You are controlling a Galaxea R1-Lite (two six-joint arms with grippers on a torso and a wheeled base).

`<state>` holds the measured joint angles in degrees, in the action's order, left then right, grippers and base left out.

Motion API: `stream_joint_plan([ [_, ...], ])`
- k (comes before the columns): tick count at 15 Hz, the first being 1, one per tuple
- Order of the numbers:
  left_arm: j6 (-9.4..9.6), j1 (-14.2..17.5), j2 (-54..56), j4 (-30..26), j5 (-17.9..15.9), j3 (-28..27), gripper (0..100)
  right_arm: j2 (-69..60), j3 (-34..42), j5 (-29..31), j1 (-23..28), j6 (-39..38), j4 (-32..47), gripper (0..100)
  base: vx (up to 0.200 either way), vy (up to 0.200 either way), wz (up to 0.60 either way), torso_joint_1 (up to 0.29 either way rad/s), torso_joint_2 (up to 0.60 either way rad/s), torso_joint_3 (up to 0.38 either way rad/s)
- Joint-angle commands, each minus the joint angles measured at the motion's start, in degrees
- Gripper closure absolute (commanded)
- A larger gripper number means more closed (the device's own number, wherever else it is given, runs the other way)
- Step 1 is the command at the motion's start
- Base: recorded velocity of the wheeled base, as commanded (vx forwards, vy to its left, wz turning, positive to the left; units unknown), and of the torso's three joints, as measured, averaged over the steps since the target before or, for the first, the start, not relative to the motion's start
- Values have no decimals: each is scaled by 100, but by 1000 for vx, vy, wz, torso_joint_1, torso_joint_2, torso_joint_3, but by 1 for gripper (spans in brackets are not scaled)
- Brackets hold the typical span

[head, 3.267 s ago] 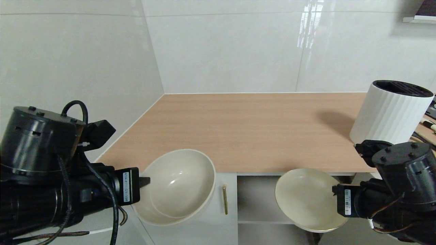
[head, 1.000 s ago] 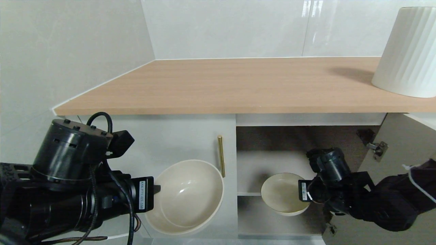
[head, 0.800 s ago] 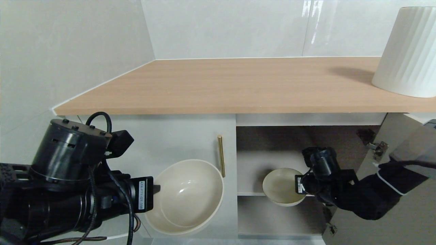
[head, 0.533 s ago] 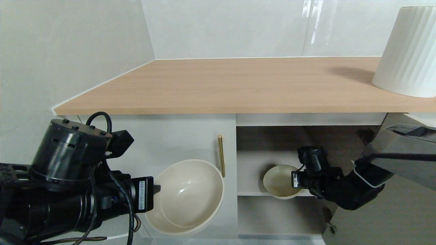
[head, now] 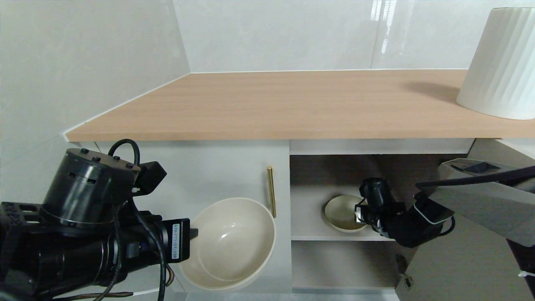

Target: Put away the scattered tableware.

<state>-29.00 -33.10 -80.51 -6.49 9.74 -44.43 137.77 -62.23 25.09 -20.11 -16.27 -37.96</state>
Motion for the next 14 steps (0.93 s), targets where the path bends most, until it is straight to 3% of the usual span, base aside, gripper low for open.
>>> stream_joint_plan([
  [1,0,-13,-18,-2,2,5,100,110,-122,5,16,-25,-1,100,0,0,0,0,0,0],
  [7,0,-13,-18,-2,2,5,100,110,-140,58,104,-60,-1,100,0,0,0,0,0,0],
  [8,0,-13,-9,-2,2,5,100,110,-149,49,104,-60,-1,0,0,0,0,0,0,0],
  [14,17,-13,9,-2,2,-4,100,-162,-17,66,113,-139,-80,0,0,0,0,0,0,0],
])
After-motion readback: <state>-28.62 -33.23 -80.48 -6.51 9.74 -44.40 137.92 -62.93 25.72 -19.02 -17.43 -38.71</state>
